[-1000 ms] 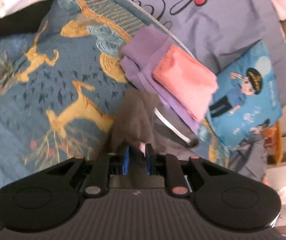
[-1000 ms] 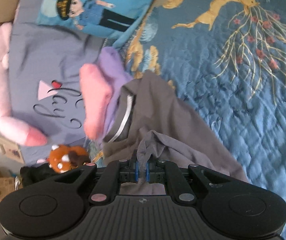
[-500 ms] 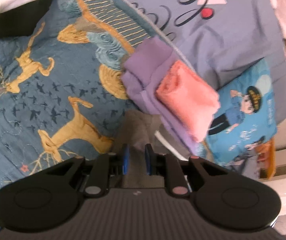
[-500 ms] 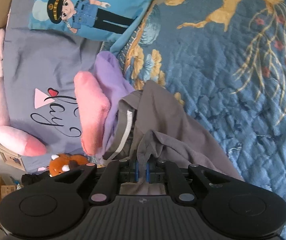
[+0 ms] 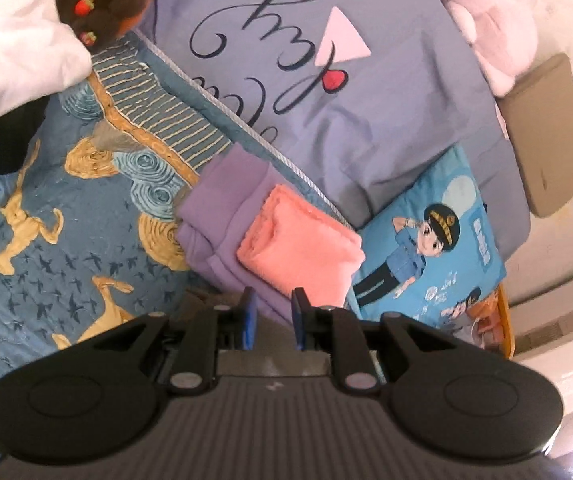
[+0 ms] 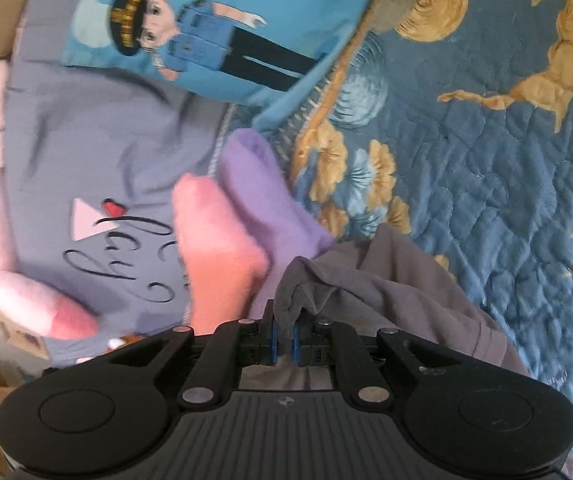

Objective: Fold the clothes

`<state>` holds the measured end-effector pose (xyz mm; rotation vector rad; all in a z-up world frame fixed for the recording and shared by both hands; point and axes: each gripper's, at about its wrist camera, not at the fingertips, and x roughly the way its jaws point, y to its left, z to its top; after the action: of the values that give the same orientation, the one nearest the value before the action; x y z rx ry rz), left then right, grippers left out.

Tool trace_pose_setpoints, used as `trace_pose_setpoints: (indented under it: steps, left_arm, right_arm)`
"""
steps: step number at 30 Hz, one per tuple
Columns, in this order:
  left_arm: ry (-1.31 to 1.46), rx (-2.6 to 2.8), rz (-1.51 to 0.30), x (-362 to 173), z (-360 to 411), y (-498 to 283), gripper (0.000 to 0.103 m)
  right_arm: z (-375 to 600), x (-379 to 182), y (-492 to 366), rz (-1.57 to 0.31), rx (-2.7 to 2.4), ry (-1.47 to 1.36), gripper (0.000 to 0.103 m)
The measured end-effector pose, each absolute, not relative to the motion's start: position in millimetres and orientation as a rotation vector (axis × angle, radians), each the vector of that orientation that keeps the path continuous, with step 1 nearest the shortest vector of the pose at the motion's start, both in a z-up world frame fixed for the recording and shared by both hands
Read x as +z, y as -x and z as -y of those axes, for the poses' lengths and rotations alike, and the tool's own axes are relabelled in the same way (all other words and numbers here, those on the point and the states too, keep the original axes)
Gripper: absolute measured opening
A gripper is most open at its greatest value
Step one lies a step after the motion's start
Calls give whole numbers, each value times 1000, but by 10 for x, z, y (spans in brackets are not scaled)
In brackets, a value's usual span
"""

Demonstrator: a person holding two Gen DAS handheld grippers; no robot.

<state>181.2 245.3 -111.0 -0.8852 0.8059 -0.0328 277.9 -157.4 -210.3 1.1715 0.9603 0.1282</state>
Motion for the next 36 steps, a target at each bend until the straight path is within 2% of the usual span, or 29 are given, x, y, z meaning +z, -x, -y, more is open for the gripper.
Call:
trace_pose_setpoints:
  steps: [3, 5, 7, 8, 9, 10, 11, 13, 19, 22, 26, 30, 36]
  left_arm:
    - [877, -57, -859, -1175, -2420, -1793, 19]
    - [852, -60, -900, -1233, -2382, -1785, 29]
    - [807, -65, -936, -1269, -2324, -1770, 52]
    - [783, -69, -949, -1284, -2287, -1756, 58]
    - [751, -77, -960, -1289, -2244, -1741, 69]
    - [712, -87, -966, -1273, -2187, -1717, 78]
    - [682, -101, -965, -1245, -2128, -1684, 80]
    - [624, -129, -963, -1188, -2009, -1618, 85]
    - [542, -169, -951, -1011, -1686, -1433, 92]
    - [501, -173, -977, -1023, -1607, -1359, 97]
    - [428, -158, -1009, -1110, -1589, -1214, 99]
    - [355, -143, -1040, -1196, -1572, -1069, 99]
    - [243, -117, -1068, -1320, -1578, -824, 102]
  right_arm:
    - [1517, -2220, -2903, -1002, 121, -1130, 10]
    - [1490, -2244, -2972, -1040, 138, -1067, 11]
    - [1508, -2193, -2993, -1052, 160, -1034, 17]
    - [1522, -2158, -3001, -1056, 173, -1020, 25]
    - [1540, -2115, -2999, -1053, 191, -1011, 29]
    - [1566, -2056, -2980, -1033, 223, -1008, 44]
    - [1592, -1980, -2953, -1005, 260, -1001, 71]
    - [1643, -1788, -2882, -936, 316, -965, 92]
    - [1711, -1329, -2487, -832, 411, -750, 92]
    - [1543, -1224, -2129, -835, 461, -476, 92]
    - [1318, -1263, -1619, -814, 516, -129, 91]
    - [1214, -1406, -1278, -787, 539, 25, 90]
    - [911, -1390, -1003, -651, 621, 215, 90]
